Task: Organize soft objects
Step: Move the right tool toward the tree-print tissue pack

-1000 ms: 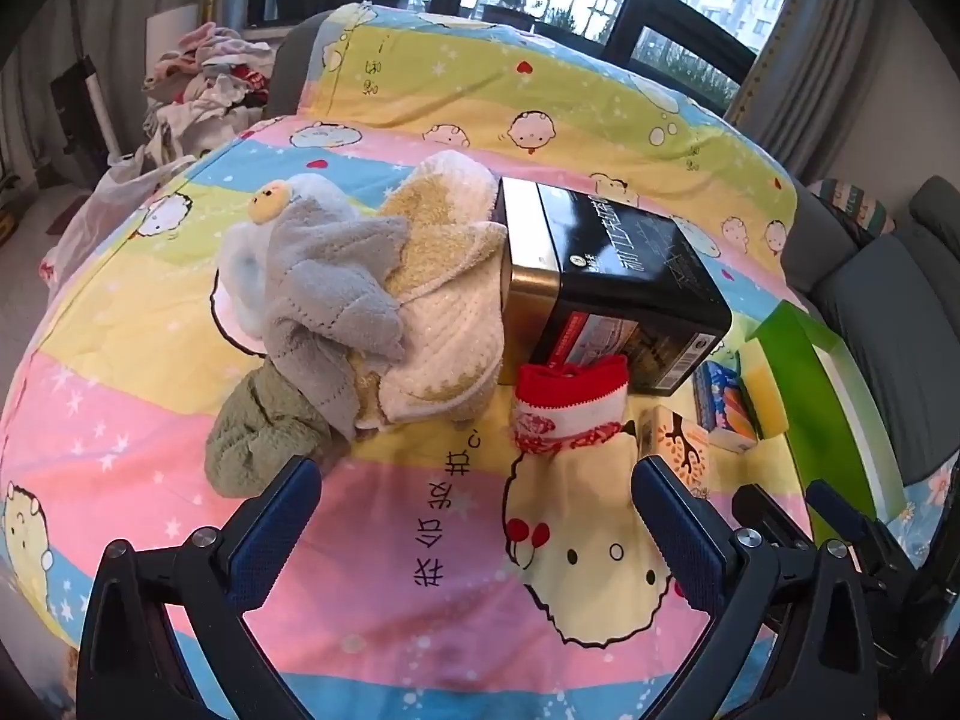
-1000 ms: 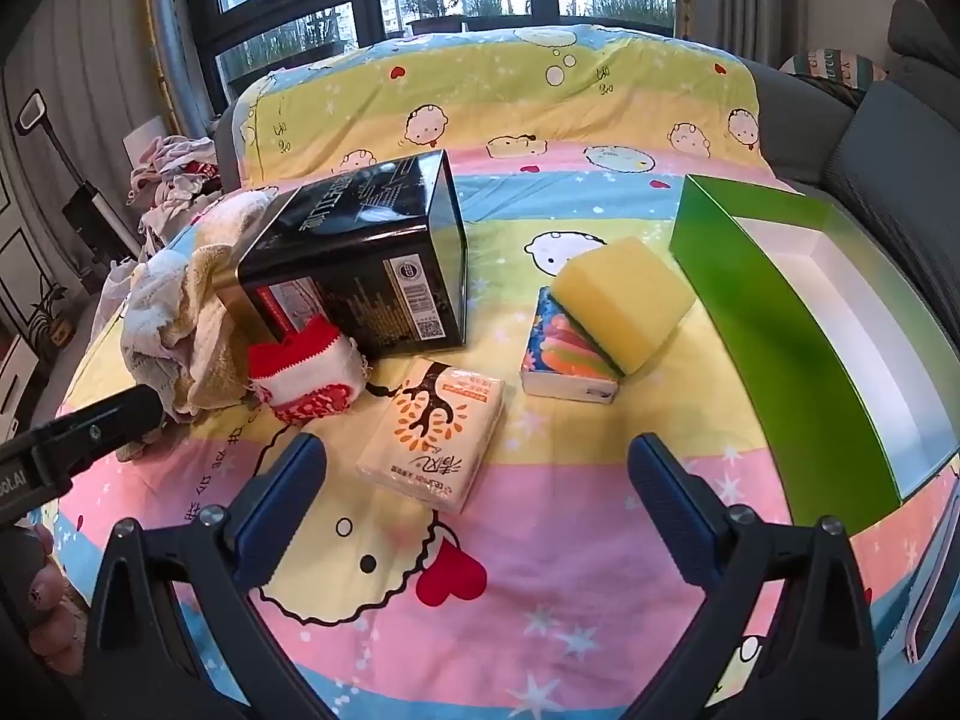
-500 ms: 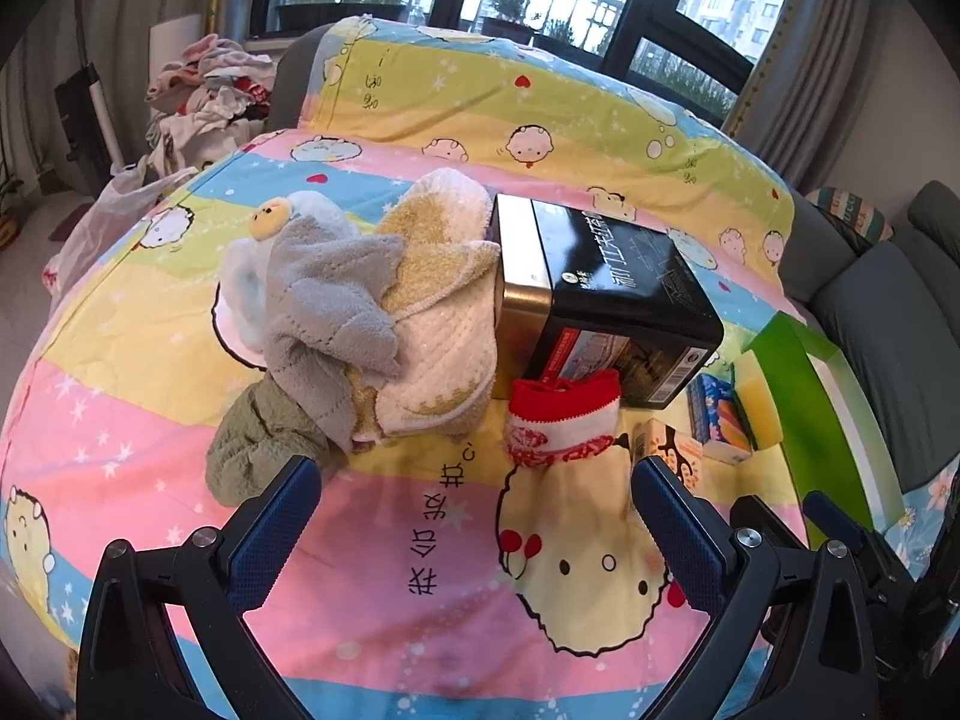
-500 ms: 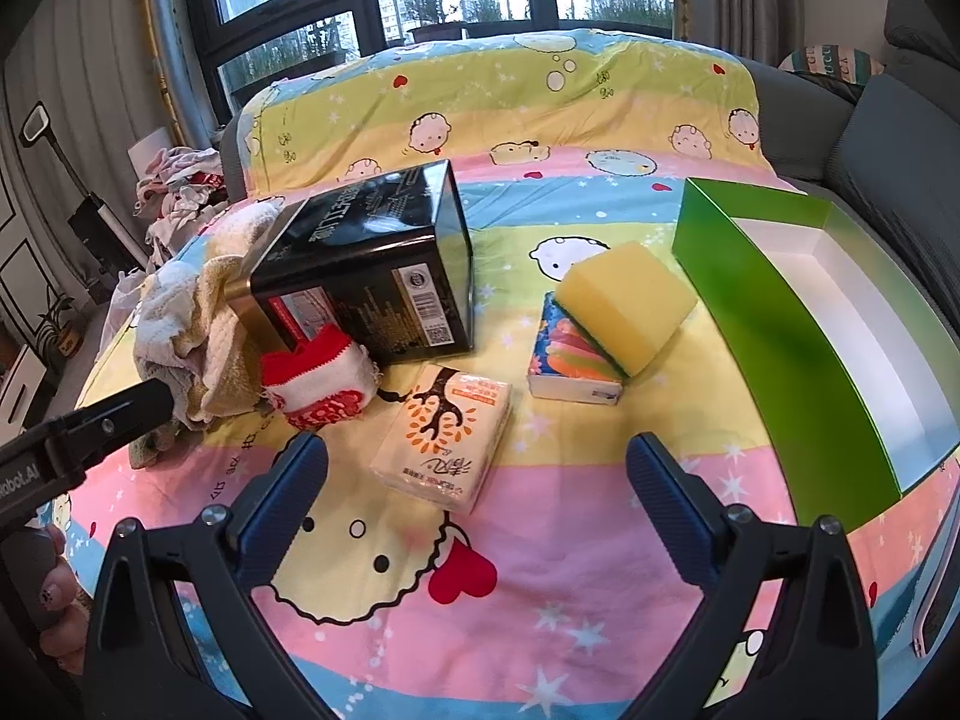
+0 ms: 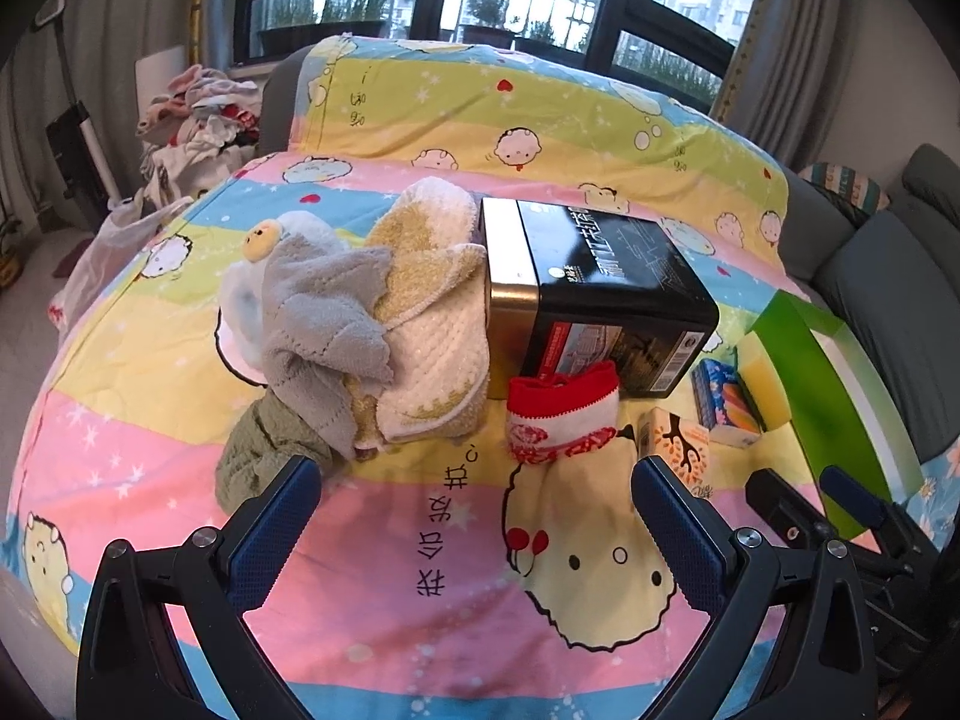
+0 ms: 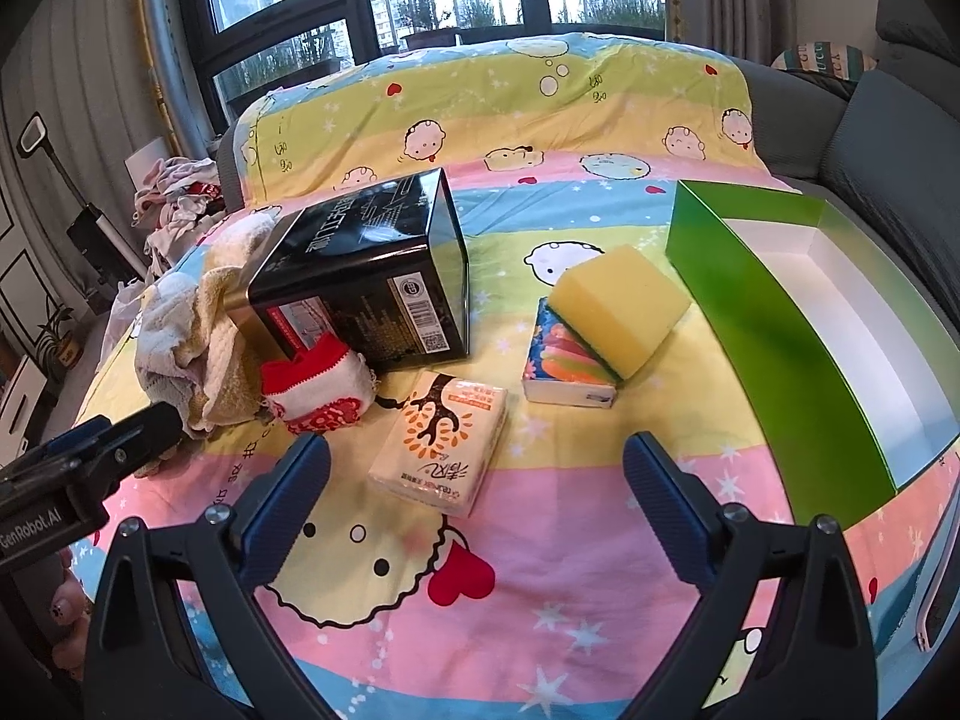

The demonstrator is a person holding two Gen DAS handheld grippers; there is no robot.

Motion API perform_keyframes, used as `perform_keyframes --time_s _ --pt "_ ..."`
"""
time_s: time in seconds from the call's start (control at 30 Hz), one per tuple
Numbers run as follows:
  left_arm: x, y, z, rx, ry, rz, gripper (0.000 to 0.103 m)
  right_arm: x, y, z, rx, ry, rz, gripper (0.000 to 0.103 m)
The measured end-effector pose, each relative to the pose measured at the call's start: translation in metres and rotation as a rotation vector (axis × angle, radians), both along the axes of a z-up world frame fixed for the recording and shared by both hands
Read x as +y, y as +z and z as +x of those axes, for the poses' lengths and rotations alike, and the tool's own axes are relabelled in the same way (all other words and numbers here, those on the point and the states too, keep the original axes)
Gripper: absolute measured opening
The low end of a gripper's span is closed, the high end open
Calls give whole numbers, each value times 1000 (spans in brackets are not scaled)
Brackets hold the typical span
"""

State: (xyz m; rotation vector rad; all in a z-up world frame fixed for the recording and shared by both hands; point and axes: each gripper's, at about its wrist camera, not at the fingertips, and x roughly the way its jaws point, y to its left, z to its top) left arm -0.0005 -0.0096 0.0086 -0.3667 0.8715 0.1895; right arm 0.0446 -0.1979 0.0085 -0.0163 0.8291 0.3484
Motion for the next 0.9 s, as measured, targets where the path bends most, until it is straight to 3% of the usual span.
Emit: perform_keyframes --time_s 0.13,0.33,0.67,0.77,0.83,0.9 --pt "2 -4 1 26 -15 0 103 -2 2 -1 -2 -4 12 97" --pt "-3 -4 -2 8 -39 100 103 -3 1 0 8 8 40 93" --pt "-8 -4 -3 -36 -64 121 103 1 2 -2 17 53 66 84" --pt "-9 -4 -3 -34 -64 117 103 2 1 -2 29 60 72 78" --pt "-10 -3 -3 -37 -63 117 102 2 -1 0 46 66 81 65" --pt "-11 -2 -3 -41 -59 127 102 2 -2 1 64 69 96 60"
